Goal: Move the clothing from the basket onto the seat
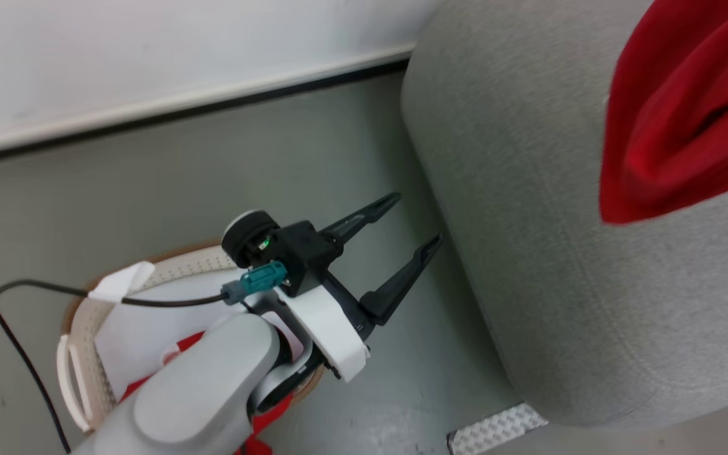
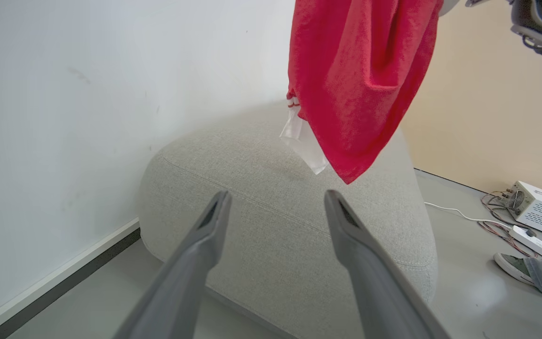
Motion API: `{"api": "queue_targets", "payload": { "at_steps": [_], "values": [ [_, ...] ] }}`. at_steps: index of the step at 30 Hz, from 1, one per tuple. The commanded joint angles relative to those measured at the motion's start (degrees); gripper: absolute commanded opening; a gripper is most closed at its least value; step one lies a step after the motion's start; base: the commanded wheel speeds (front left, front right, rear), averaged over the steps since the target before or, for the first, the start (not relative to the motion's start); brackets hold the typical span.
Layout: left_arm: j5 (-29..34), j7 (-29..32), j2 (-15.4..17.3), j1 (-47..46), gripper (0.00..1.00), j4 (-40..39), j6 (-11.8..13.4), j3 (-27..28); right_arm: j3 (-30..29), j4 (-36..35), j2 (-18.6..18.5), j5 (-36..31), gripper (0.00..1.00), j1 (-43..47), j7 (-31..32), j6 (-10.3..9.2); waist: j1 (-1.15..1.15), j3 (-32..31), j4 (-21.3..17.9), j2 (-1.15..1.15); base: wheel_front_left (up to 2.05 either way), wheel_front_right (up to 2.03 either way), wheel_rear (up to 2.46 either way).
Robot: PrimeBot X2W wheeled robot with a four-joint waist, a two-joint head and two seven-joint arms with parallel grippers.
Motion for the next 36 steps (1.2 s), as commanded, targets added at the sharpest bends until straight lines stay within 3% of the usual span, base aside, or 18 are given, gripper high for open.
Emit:
{"api": "queue_targets", "payload": {
  "at_steps": [1,9,13,17,21,26,32,34,35,36],
  "values": [
    [0.2,0.2,0.6,-0.9,1.0,-0.6,0.0,0.1,-0.8,1.3,-1.2,-0.3,0.0,-1.5,0.0,-0.12,-0.01,5.1,3.6,0.0,0.0,0.0,0.0],
    [1.7,1.7,2.1,-3.8,1.0,-3.2,0.5,0.5,-7.6,12.4,-7.8,3.8,0.0,-9.2,0.0,-0.12,-0.01,12.0,7.5,0.0,0.0,0.0,0.0],
    [2.2,2.4,3.1,-4.6,1.0,-4.6,1.0,0.7,-8.3,19.7,-11.1,3.7,0.0,-11.0,0.0,-0.12,-0.01,14.8,8.4,0.0,0.0,0.0,0.0],
    [2.6,2.7,3.8,-5.1,1.0,-5.6,1.3,0.9,-6.0,27.1,-11.9,2.7,0.0,-12.5,0.0,-0.12,-0.01,16.9,8.9,0.0,0.0,0.0,0.0],
    [2.7,2.6,4.1,-5.4,1.0,-6.0,1.6,1.0,-2.0,34.3,-10.3,2.8,0.0,-13.5,1.5,-0.12,-0.01,17.8,9.2,0.0,0.0,0.0,0.0],
    [2.3,2.0,3.9,-5.6,1.0,-5.6,1.7,1.0,2.7,41.9,-8.8,5.1,0.0,-14.0,9.3,-0.12,-0.01,17.8,9.8,0.0,0.0,0.0,0.0],
    [1.6,1.4,3.6,-5.5,1.0,-4.8,1.8,1.1,7.4,46.9,-10.0,8.8,0.0,-15.2,19.1,-0.12,-0.01,16.9,10.4,0.0,0.0,0.0,0.0],
    [1.5,1.0,3.3,-5.3,1.0,-4.4,1.8,1.0,8.6,47.4,-10.2,9.7,0.44,-16.0,20.4,-0.12,-0.01,16.3,10.6,0.0,0.0,0.0,0.0],
    [1.4,0.8,3.2,-5.2,1.0,-4.2,1.9,1.0,9.1,47.6,-10.5,10.0,0.58,-16.2,20.8,-0.12,-0.01,15.9,10.6,0.0,0.0,0.0,0.0],
    [1.2,0.5,3.1,-4.9,1.0,-3.9,1.9,1.0,9.9,47.8,-10.8,10.2,1.0,-16.4,21.3,-0.12,-0.01,15.4,10.6,0.0,0.0,0.0,0.0]
  ]
}}
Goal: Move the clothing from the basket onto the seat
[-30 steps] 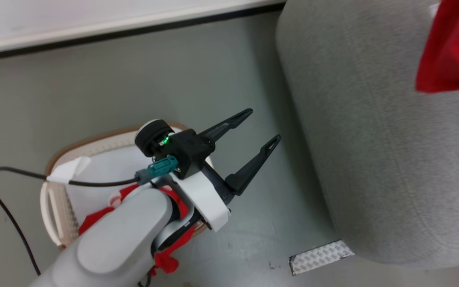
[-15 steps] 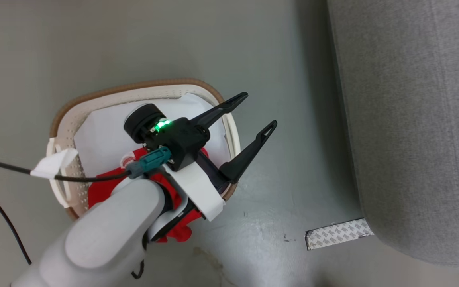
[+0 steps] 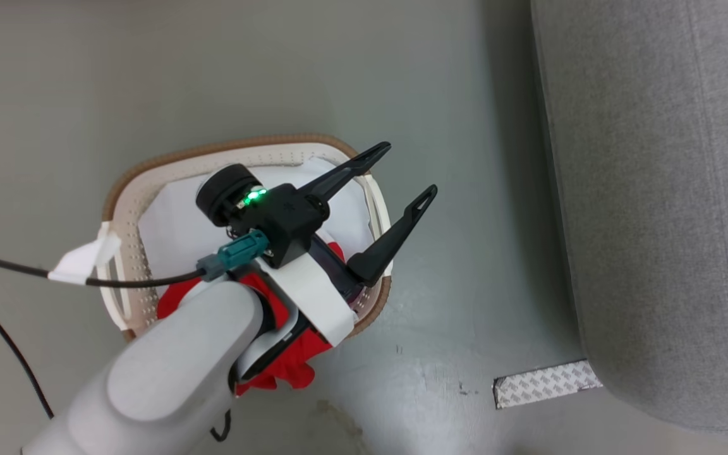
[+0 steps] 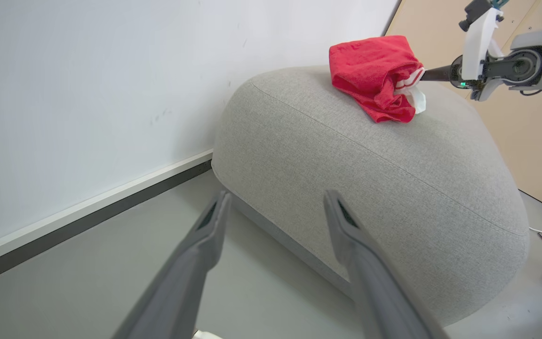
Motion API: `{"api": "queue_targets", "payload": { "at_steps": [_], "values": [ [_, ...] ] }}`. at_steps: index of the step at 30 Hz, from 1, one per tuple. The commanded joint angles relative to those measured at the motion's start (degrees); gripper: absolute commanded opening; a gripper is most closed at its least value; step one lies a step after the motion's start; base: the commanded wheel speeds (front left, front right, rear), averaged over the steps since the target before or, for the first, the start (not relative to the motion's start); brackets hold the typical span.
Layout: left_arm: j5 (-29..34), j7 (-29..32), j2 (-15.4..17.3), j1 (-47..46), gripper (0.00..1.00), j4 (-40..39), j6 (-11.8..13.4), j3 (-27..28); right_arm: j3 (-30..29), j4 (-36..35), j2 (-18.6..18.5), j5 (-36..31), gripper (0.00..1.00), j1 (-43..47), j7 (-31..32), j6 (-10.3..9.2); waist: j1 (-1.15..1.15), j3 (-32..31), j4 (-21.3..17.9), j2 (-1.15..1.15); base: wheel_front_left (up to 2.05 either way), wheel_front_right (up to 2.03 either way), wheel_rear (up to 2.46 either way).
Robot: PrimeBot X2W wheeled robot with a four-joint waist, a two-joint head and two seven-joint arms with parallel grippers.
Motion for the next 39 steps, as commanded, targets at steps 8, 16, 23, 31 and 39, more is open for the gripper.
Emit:
{"api": "queue_targets", "payload": {
  "at_steps": [8,16,23,31,39],
  "values": [
    [-2.0,-3.1,-1.3,3.0,1.0,3.7,0.2,0.0,7.0,1.3,-2.5,1.6,1.0,-0.1,6.6,-0.12,0.0,-8.2,-0.7,0.0,0.0,0.0,0.0],
    [-4.6,-6.0,-3.0,8.2,1.0,7.5,1.0,1.5,13.7,-6.0,-7.6,3.7,1.0,3.4,6.5,-0.12,0.0,-19.1,-0.6,0.0,0.0,0.0,0.0],
    [-6.6,-6.9,-3.9,13.0,1.0,9.1,2.1,4.5,17.2,-13.4,-8.2,5.1,1.0,5.3,4.0,-0.12,0.0,-27.6,0.8,0.0,0.0,0.0,0.0],
    [-6.3,-6.9,-3.4,17.3,1.0,9.6,3.5,9.3,18.8,-21.7,-8.9,4.8,1.0,8.7,0.4,-0.12,0.0,-33.8,4.3,0.0,0.0,0.0,0.0],
    [-4.5,-6.9,-3.7,22.9,1.0,9.4,5.2,14.5,15.4,-27.9,-6.7,1.9,1.0,15.7,-6.3,-0.13,0.0,-37.5,7.7,0.0,0.0,0.0,0.0]
  ]
}}
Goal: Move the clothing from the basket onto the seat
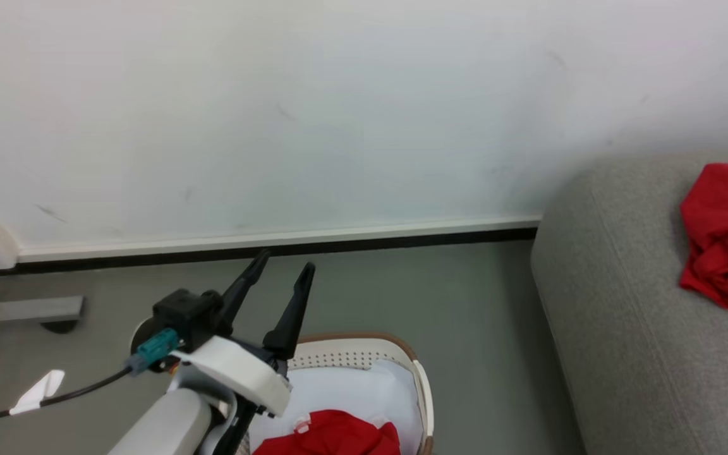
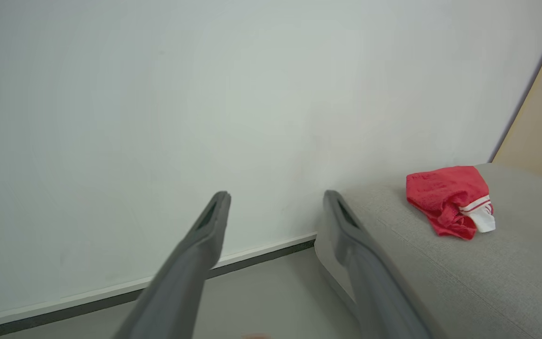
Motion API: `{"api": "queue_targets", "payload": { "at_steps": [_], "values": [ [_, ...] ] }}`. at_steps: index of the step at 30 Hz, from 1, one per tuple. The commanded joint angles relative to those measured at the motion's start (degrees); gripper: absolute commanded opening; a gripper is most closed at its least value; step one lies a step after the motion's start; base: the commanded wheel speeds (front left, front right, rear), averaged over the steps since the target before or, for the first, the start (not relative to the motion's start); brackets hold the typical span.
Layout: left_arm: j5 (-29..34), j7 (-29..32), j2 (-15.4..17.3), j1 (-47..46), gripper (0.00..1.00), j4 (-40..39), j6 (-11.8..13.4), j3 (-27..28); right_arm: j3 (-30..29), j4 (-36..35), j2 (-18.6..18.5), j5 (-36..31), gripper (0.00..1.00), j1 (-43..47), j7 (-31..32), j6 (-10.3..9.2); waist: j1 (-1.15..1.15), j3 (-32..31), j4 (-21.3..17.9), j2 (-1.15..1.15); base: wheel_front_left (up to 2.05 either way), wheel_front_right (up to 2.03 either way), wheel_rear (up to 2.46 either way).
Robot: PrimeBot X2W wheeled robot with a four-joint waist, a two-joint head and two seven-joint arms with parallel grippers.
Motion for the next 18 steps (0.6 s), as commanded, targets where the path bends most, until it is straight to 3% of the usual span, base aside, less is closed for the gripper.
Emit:
{"api": "queue_targets", "payload": {
  "at_steps": [1,8,18],
  "values": [
    [0.6,0.0,-0.2,2.0,1.0,-0.2,0.5,1.2,-1.4,-1.1,1.1,-1.1,1.0,3.1,-1.5,-0.13,0.02,-1.6,1.7,0.0,0.0,0.0,0.0],
    [2.0,0.0,-0.5,6.3,1.0,-1.0,0.5,6.0,-8.8,-4.7,6.2,-4.0,1.0,12.3,-7.9,-0.13,0.02,-2.6,4.0,0.0,0.0,0.0,0.0],
    [7.3,0.0,-1.6,14.0,1.0,-4.2,3.0,17.5,-17.1,-10.2,18.5,-11.6,1.0,27.4,-13.0,-0.13,0.02,-2.9,5.9,0.0,0.0,0.0,0.0]
  ]
}}
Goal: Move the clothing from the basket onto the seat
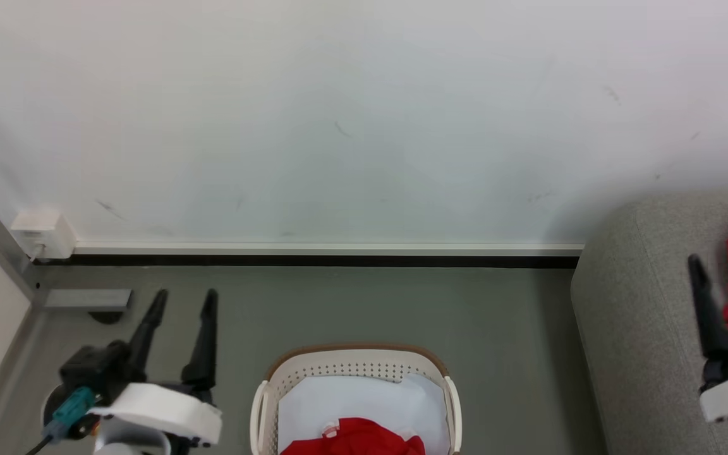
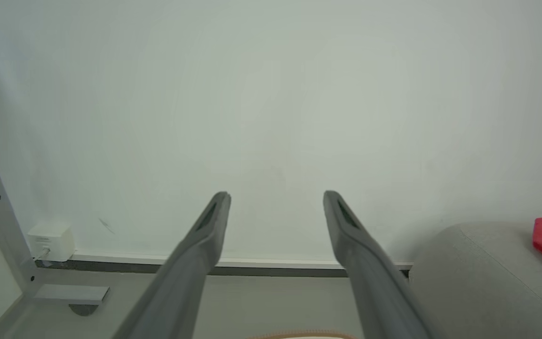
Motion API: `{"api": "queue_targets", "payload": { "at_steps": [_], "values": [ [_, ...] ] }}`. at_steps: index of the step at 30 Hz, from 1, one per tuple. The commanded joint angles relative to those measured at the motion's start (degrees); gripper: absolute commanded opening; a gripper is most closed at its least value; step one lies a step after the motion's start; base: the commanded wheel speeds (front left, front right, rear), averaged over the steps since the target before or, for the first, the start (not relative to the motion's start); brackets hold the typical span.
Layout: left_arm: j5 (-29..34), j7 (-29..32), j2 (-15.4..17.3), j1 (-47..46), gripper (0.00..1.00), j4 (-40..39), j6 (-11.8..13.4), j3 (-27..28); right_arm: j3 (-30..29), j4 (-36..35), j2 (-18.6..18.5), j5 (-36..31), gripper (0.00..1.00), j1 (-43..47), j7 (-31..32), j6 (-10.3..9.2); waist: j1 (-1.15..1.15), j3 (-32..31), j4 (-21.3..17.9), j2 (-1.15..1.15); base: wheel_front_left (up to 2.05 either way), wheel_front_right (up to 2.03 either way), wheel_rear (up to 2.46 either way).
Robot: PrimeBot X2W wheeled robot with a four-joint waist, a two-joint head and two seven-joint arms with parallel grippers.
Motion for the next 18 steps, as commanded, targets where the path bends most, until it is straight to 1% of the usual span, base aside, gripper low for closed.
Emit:
{"api": "queue_targets", "payload": {
  "at_steps": [1,4,7,11,18],
  "values": [
    [1.0,0.0,-0.4,1.5,1.0,-0.5,0.4,1.4,-0.4,-0.8,0.8,-0.9,1.0,1.8,-0.6,-0.13,0.0,0.0,0.0,0.0,0.0,0.0,0.0],
    [3.2,0.0,-1.8,4.0,1.0,-1.9,0.9,5.5,-1.2,-2.1,3.5,-3.5,1.0,5.5,-2.0,-0.13,0.0,0.2,0.2,0.0,0.0,0.0,0.0],
    [4.6,0.0,-3.7,6.2,1.0,-2.1,0.0,8.8,-2.8,-2.8,6.8,-5.0,1.0,8.7,-2.7,-0.13,0.0,0.3,0.3,0.0,0.0,0.0,0.0],
    [7.2,0.0,-6.6,8.4,1.0,-1.9,-2.3,12.3,-3.4,-3.1,10.5,-7.4,1.0,11.6,-2.9,-0.13,0.0,0.5,0.3,0.0,0.0,0.0,0.0],
    [11.4,0.0,-10.4,10.3,1.0,-0.4,-6.3,17.2,-3.5,-3.0,15.7,-12.6,1.0,14.4,-2.9,-0.13,0.0,0.3,0.1,0.0,0.0,0.0,0.0]
  ]
}}
